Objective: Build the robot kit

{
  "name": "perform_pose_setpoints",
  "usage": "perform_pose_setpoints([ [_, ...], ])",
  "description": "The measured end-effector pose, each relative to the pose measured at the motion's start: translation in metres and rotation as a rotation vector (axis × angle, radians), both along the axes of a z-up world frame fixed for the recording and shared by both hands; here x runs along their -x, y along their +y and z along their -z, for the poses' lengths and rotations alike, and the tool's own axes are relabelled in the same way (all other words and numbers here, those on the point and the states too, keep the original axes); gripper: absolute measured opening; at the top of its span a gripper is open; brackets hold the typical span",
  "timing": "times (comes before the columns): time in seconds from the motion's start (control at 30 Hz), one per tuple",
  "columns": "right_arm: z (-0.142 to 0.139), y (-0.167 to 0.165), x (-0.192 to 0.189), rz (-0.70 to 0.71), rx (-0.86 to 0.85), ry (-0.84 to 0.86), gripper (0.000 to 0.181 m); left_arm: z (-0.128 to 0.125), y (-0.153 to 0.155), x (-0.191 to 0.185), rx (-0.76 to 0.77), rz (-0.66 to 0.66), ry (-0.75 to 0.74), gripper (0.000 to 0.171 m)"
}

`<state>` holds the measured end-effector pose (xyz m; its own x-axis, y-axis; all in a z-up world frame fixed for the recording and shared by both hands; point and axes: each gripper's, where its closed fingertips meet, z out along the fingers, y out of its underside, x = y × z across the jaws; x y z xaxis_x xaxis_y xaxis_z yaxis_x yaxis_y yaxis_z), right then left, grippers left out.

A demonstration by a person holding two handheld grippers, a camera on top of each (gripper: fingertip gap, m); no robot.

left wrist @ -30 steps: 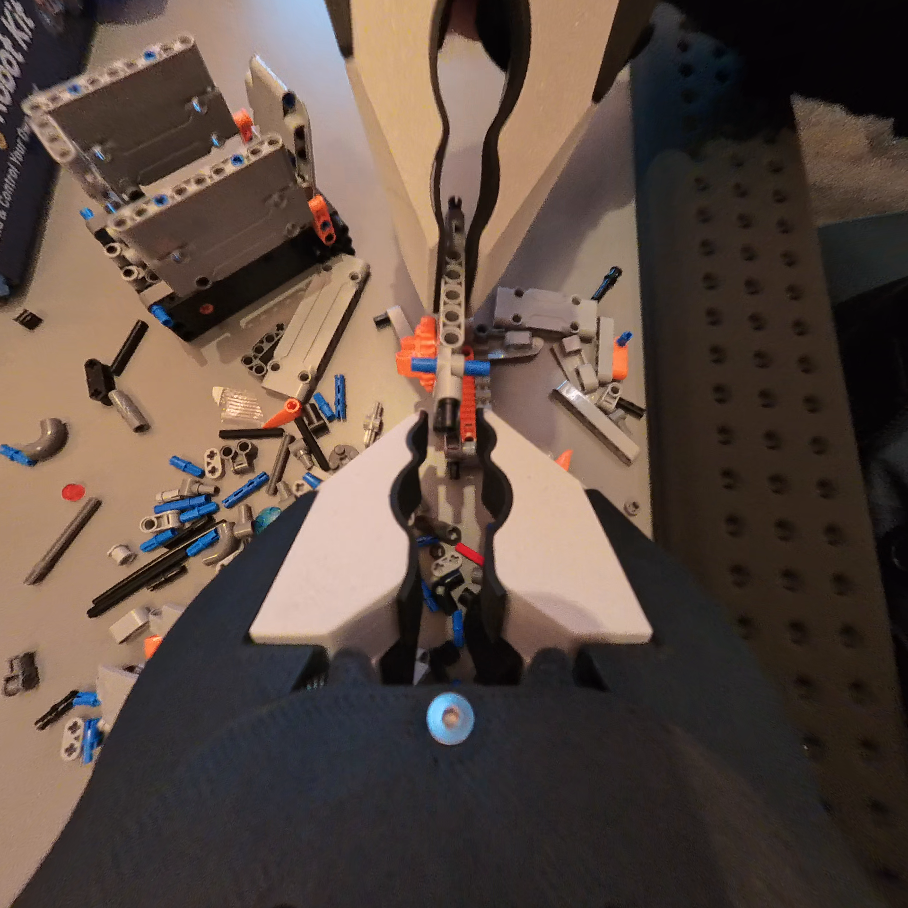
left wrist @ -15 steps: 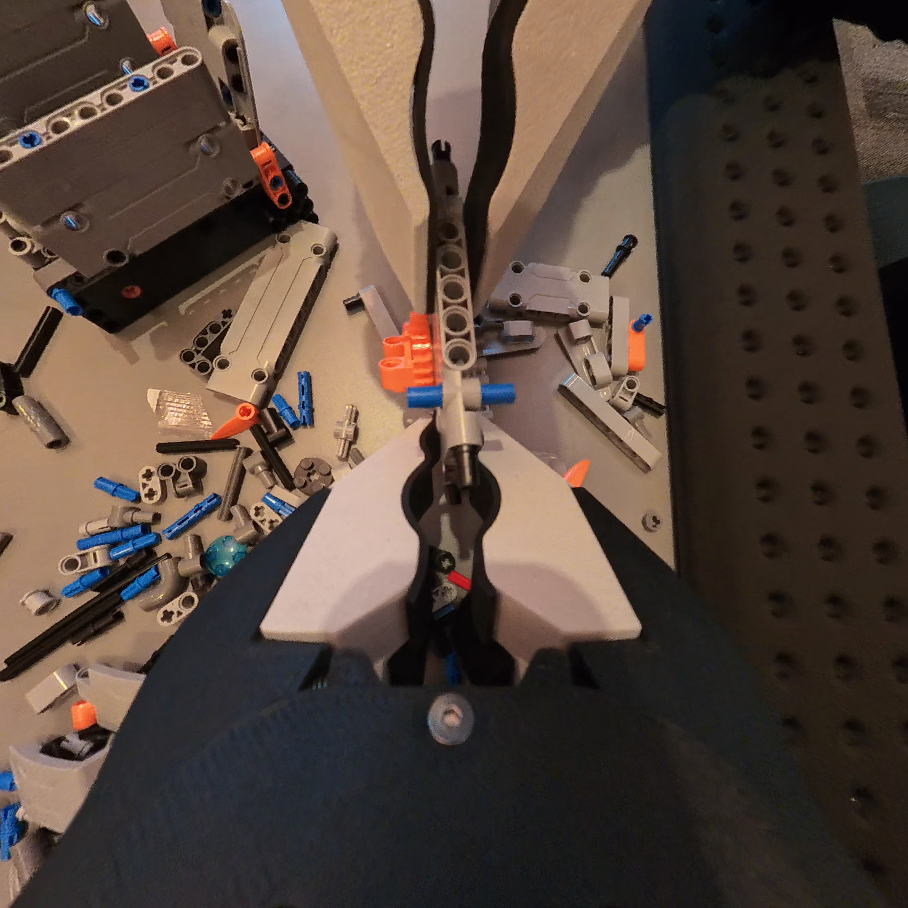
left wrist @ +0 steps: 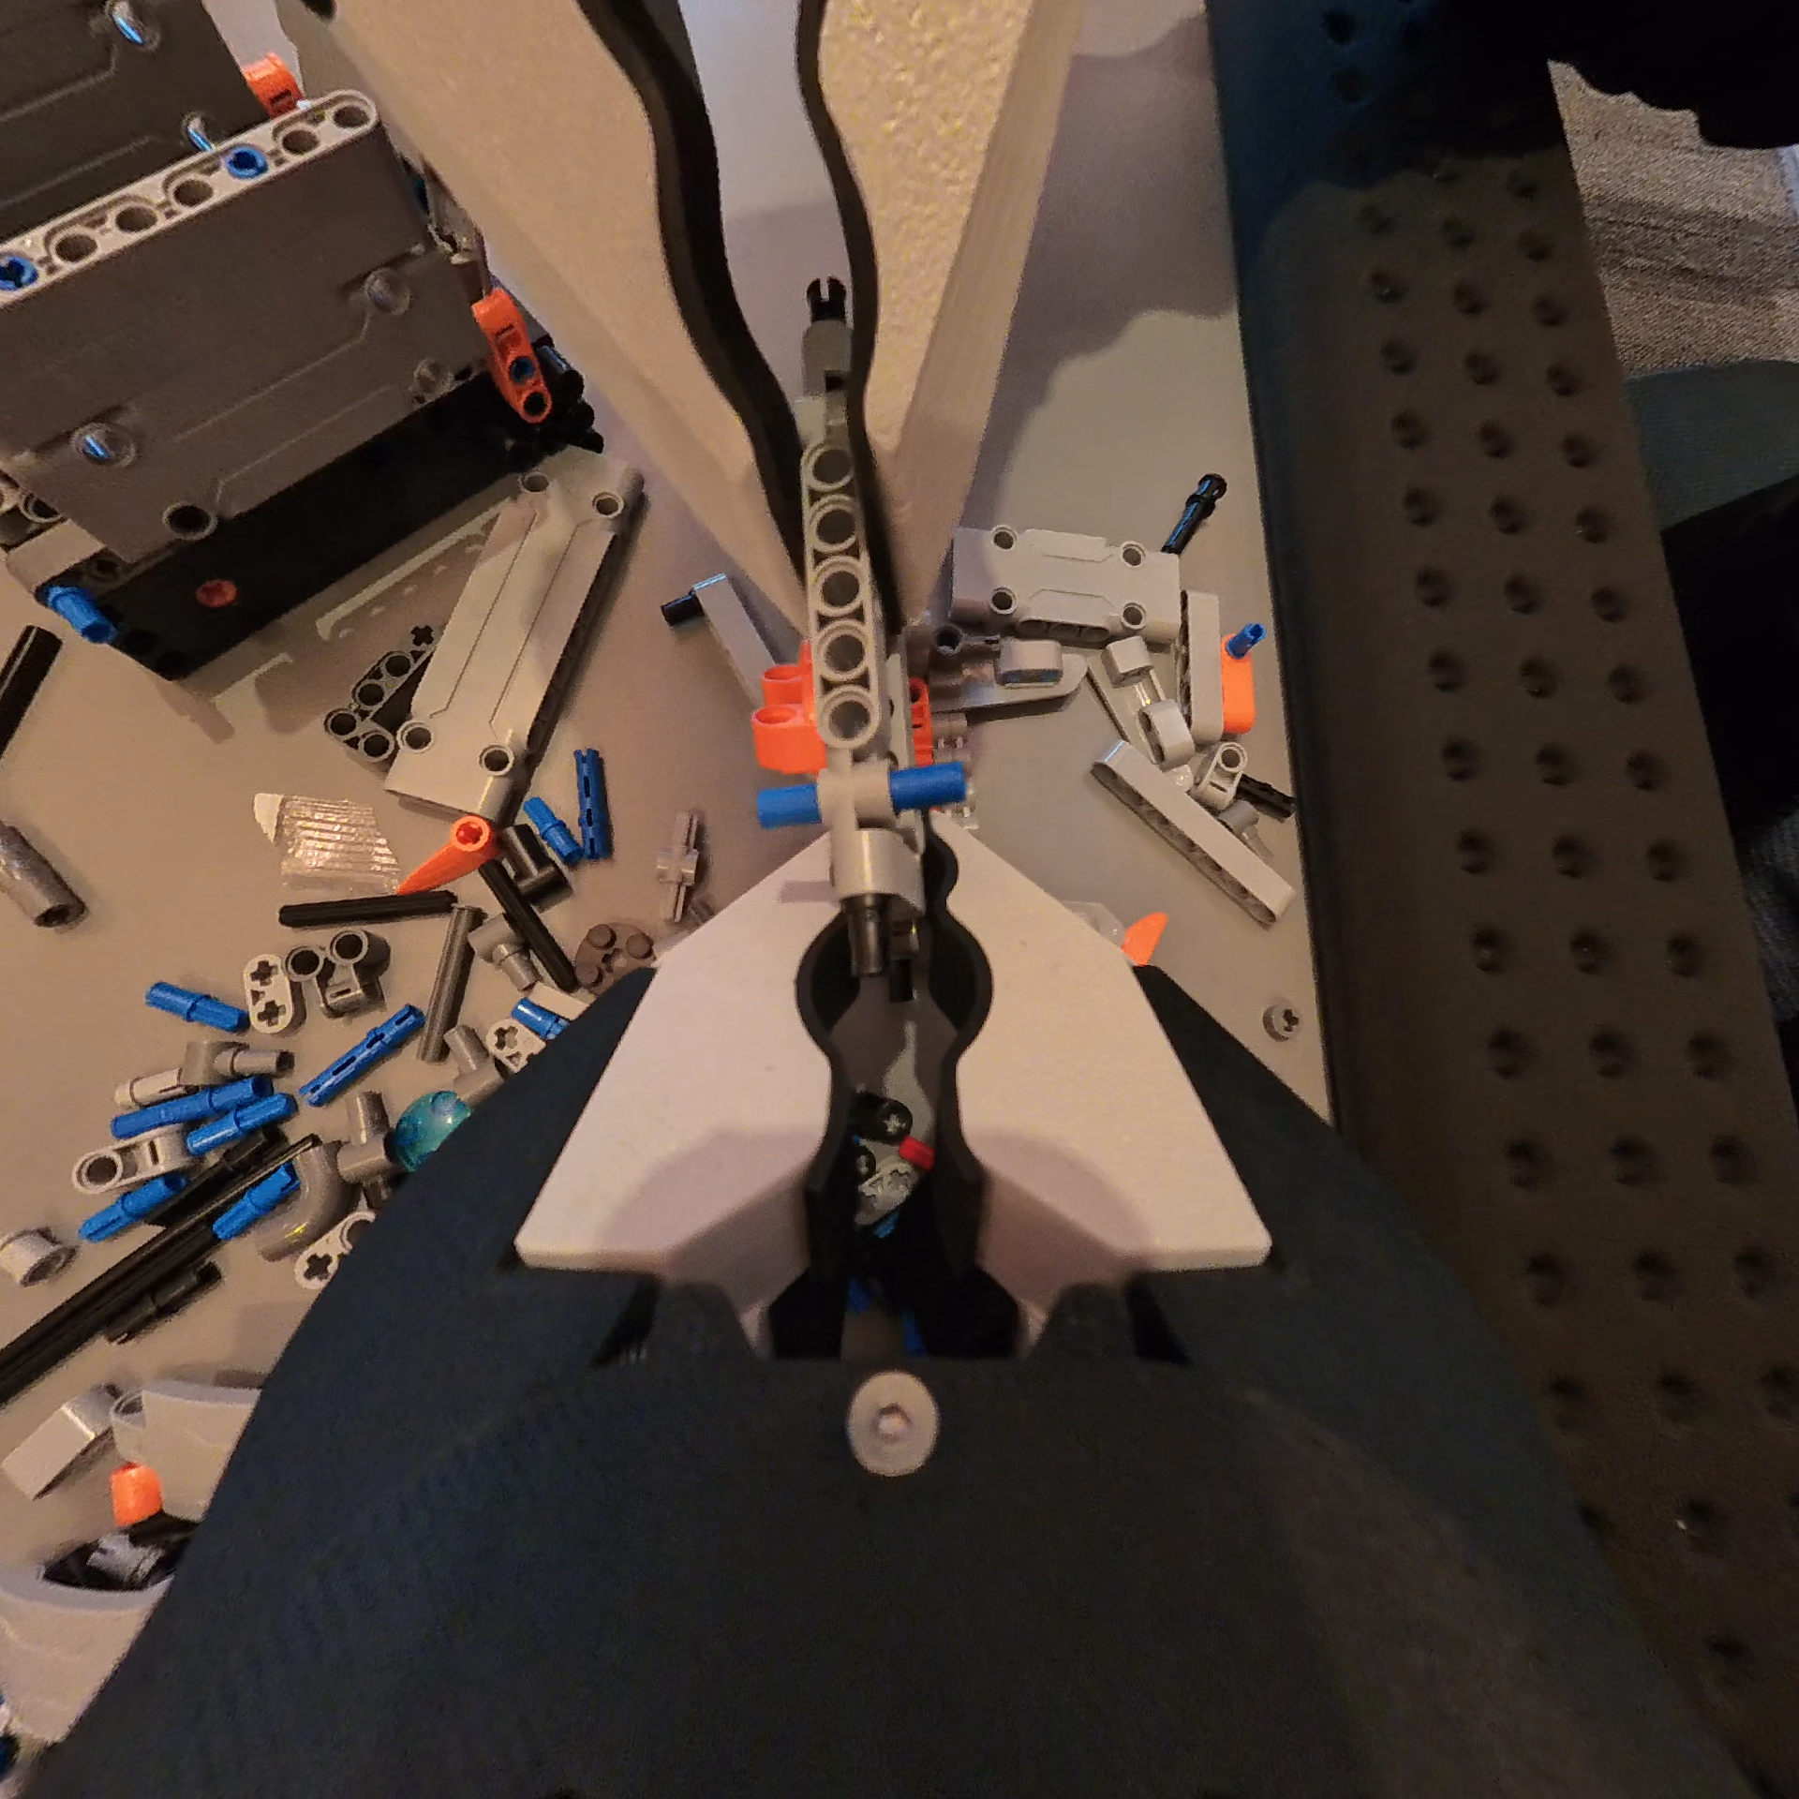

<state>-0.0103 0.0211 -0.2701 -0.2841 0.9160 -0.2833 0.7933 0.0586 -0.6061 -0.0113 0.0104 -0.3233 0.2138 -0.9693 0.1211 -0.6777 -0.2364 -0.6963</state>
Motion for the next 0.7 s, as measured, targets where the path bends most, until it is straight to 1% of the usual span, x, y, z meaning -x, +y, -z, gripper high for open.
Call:
perform_pose_setpoints([
  [0.2, 0.0003, -0.0022, -0.0011, -0.044, -0.132, 0.024, 0.005, 0.0001, -0.0011, -0.0004, 0.008, 0.007, -0.001, 0.006],
  [0.43, -0.0003, -0.0034, -0.0022, -0.031, -0.274, 0.123, 0.005, 0.0002, -0.0007, -0.0005, 0.002, 0.005, 0.000, 0.005],
  [0.57, 0.0001, -0.0040, -0.0033, -0.038, -0.395, 0.198, 0.005, 0.0002, -0.0003, -0.0003, 0.001, 0.002, 0.001, 0.005],
  [0.7, 0.0008, -0.0038, -0.0033, -0.014, -0.454, 0.206, 0.005, 0.0002, -0.0007, -0.0005, -0.009, 0.007, 0.006, 0.005],
])
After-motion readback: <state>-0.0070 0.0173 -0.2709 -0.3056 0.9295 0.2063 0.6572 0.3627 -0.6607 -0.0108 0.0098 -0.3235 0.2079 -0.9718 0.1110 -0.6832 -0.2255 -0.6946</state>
